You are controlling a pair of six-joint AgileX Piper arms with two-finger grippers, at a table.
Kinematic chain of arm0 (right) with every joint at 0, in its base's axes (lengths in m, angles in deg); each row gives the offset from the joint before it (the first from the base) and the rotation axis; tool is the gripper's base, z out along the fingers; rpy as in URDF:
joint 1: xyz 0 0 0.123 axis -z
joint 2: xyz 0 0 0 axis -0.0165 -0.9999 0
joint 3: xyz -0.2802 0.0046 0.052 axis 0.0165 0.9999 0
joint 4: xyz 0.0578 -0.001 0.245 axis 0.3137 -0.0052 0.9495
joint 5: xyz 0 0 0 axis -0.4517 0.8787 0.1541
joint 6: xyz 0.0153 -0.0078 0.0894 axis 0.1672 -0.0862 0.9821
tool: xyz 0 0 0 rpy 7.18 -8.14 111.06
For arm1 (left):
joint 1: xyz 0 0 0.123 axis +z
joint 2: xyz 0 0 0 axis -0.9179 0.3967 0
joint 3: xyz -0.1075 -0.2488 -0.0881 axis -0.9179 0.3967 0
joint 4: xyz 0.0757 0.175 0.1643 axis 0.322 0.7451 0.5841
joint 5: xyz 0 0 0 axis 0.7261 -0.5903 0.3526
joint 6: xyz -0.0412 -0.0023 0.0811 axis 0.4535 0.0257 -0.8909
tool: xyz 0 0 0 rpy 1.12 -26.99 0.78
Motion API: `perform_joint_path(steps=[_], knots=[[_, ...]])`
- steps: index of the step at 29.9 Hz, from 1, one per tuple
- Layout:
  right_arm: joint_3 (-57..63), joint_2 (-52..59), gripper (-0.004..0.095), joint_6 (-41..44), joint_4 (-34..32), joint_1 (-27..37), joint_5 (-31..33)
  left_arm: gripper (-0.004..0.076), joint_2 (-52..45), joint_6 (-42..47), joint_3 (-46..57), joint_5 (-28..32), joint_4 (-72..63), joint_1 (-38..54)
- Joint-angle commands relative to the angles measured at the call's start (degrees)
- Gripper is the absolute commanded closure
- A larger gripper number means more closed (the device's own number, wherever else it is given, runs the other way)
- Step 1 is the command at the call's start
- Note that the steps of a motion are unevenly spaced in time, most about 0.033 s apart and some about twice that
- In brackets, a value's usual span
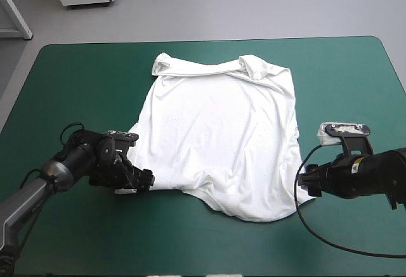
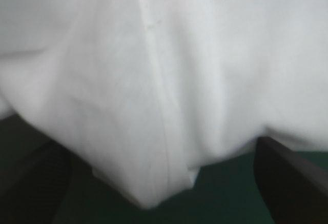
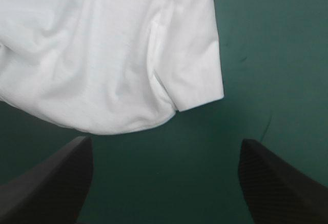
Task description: Fold the cloth
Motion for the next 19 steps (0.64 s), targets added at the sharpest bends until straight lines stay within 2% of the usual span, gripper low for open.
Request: perform_joint_path(steps=[1, 7, 9, 11, 13, 16, 17, 18, 19], knots=[[3.2, -0.3, 0.0185, 0.0, 0.1, 0.1, -3.6, 0.0017, 1.4, -0.3, -1.2, 2.4, -1.0, -0.5], [10.1, -3.6, 0.0185, 0.4, 0.1, 0.1, -9.3, 0.002, 4.7, -1.0, -0.9, 2.7, -4.0, -0.6], [11.6, -5.7, 0.0185, 0.4, 0.1, 0.1, -11.2, 0.0065, 5.0, -1.1, -0.5, 3.8, -5.4, -1.3], [12.5, -7.6, 0.0185, 0.4, 0.2, 0.1, -13.1, 0.0171, 5.0, -1.1, 0.2, 4.6, -6.1, -2.2], [13.1, -9.9, 0.0186, 0.4, 0.5, 0.1, -15.1, 0.032, 5.0, -1.1, 0.8, 4.6, -6.1, -2.8], [13.3, -13.3, 0.0186, 0.4, 0.7, 0.1, -18.0, 0.061, 5.0, -1.5, 0.8, 4.6, -6.0, -3.5], [13.3, -14.2, 0.0188, 0.4, 1.0, 0.1, -18.5, 0.0678, 5.0, -2.2, 0.8, 4.6, -6.3, -3.5], [13.3, -15.4, 0.0192, 0.4, 1.1, 0.1, -19.1, 0.0731, 5.0, -2.4, 0.8, 4.6, -6.2, -3.5], [13.3, -16.5, 0.0195, 0.4, 1.1, 0.1, -19.8, 0.0728, 5.0, -2.4, 0.8, 4.6, -6.2, -3.5]])
